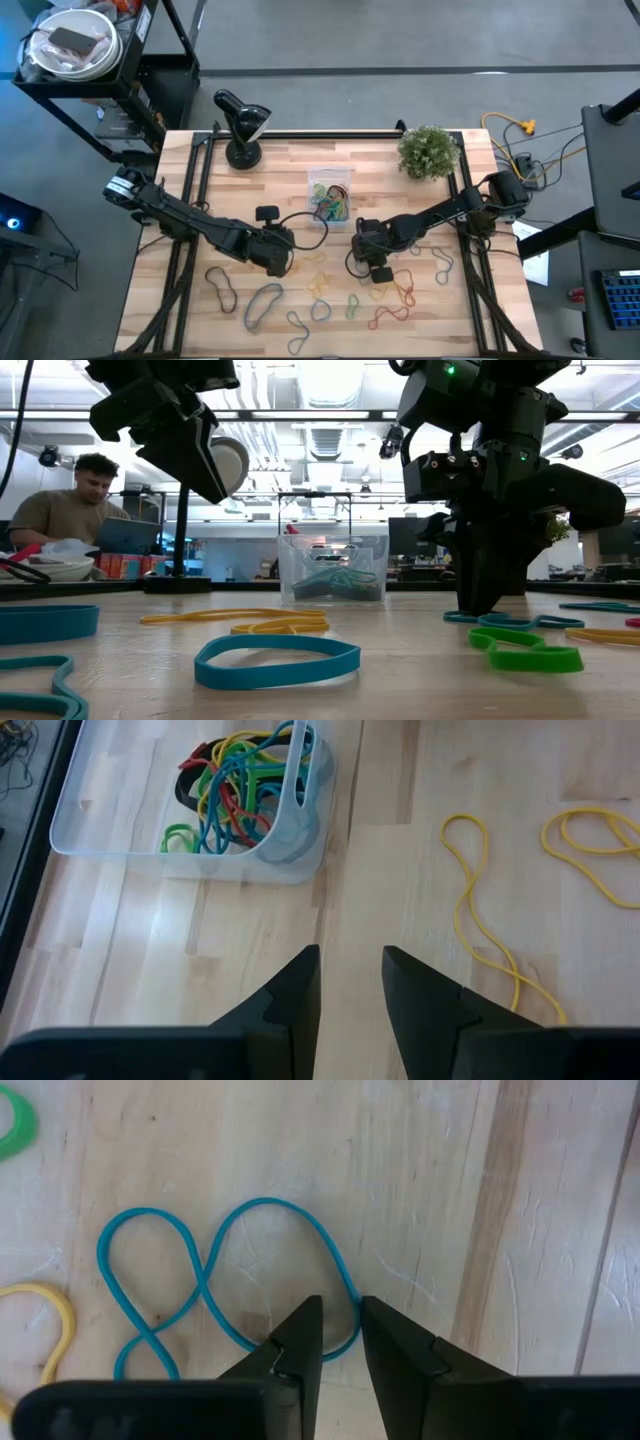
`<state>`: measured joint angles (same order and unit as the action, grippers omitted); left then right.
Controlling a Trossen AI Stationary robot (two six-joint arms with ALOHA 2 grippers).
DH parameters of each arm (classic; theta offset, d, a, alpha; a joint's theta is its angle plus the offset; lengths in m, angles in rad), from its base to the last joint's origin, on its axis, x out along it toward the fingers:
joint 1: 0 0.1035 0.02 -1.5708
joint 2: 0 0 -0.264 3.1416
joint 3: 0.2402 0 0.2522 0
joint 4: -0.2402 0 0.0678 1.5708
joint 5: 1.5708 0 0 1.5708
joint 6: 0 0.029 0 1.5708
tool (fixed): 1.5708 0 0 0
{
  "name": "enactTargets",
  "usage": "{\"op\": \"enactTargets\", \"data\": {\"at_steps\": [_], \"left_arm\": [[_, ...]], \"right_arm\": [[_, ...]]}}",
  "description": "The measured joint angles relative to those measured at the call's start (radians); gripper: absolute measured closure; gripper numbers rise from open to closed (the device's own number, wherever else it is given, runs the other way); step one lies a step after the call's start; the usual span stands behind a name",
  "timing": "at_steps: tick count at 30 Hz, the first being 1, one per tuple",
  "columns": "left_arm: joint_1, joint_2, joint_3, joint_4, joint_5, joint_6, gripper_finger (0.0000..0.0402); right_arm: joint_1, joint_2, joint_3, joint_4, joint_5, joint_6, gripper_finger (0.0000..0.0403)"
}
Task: Pick and place rubber bands into bin
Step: Put blue rubberband into the transparent bin
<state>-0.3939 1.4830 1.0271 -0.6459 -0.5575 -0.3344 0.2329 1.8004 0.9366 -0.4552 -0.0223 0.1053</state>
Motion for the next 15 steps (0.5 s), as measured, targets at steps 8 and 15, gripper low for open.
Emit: {"op": "enactTargets", "data": {"at_steps": [8, 15], "left_arm": [[0.000, 0.000, -0.003, -0.001, 0.000, 0.001, 0.0308], [0.000, -0.001, -0.003, 0.000, 0.000, 0.006, 0.0308]], "right_arm": [[0.000, 0.000, -0.001, -0.023, 0.020, 0.001, 0.0383], [0.003, -0.009, 0.001, -0.032, 0.025, 0.005, 0.0395]]}}
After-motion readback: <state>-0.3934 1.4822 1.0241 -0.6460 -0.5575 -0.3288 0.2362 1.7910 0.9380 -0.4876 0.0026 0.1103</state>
